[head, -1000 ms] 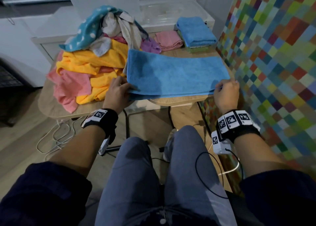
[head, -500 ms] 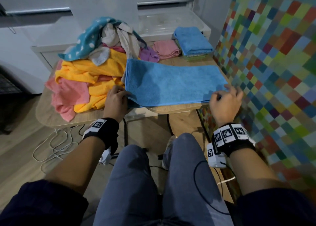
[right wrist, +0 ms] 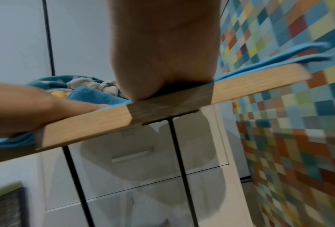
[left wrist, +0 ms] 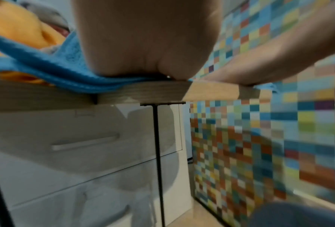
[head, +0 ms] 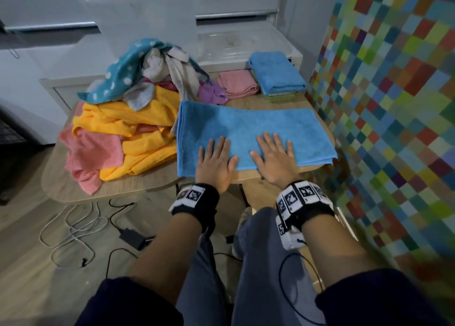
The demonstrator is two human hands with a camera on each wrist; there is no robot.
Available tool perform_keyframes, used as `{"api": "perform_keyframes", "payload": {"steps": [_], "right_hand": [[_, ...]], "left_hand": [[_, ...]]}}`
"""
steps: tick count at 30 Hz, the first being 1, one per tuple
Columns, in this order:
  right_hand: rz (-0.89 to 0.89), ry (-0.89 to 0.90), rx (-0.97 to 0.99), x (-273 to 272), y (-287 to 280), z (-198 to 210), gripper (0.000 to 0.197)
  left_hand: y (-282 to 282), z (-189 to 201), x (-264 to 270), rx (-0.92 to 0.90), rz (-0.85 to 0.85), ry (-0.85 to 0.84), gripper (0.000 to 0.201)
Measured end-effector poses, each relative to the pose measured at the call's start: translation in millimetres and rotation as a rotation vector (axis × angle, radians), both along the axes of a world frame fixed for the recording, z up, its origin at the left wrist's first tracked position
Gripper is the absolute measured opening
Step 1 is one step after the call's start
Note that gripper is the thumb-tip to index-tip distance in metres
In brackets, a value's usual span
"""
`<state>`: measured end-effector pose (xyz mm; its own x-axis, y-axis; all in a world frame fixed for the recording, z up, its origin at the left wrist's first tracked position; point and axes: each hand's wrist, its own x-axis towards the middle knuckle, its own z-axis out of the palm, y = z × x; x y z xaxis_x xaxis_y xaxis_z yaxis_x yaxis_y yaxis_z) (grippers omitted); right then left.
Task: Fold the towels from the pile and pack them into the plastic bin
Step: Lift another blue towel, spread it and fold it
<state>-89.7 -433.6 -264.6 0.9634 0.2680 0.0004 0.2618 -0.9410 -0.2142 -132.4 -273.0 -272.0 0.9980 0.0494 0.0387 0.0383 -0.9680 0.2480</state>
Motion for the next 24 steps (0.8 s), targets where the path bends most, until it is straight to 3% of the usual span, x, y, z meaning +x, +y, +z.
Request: {"api": "perform_keyframes", "payload": {"steps": [10, 13, 15, 18, 24], "right_hand": [[-0.094, 0.087, 0.048, 1, -8, 7, 0.055], [-0.116, 0.07, 0.12, 3, -7, 10, 0.053], [-0.141, 0.022, 0.184, 7, -6, 13, 0.05], [-0.179, -0.053, 0.226, 14, -2, 16, 0.043], [-0.216, -0.242, 0.28, 10, -1, 1, 0.042]], "left_hand": [[9, 5, 1, -0.102, 0.051, -0.059, 0.051], [20, 11, 6, -0.168, 0.137, -0.266, 0.039], [28, 19, 10, -0.251, 0.312, -0.472, 0.032], [39, 34, 21, -0.385, 0.481, -0.539, 0.034], [50, 44, 44, -0.57, 0.43, -0.676, 0.015]]}}
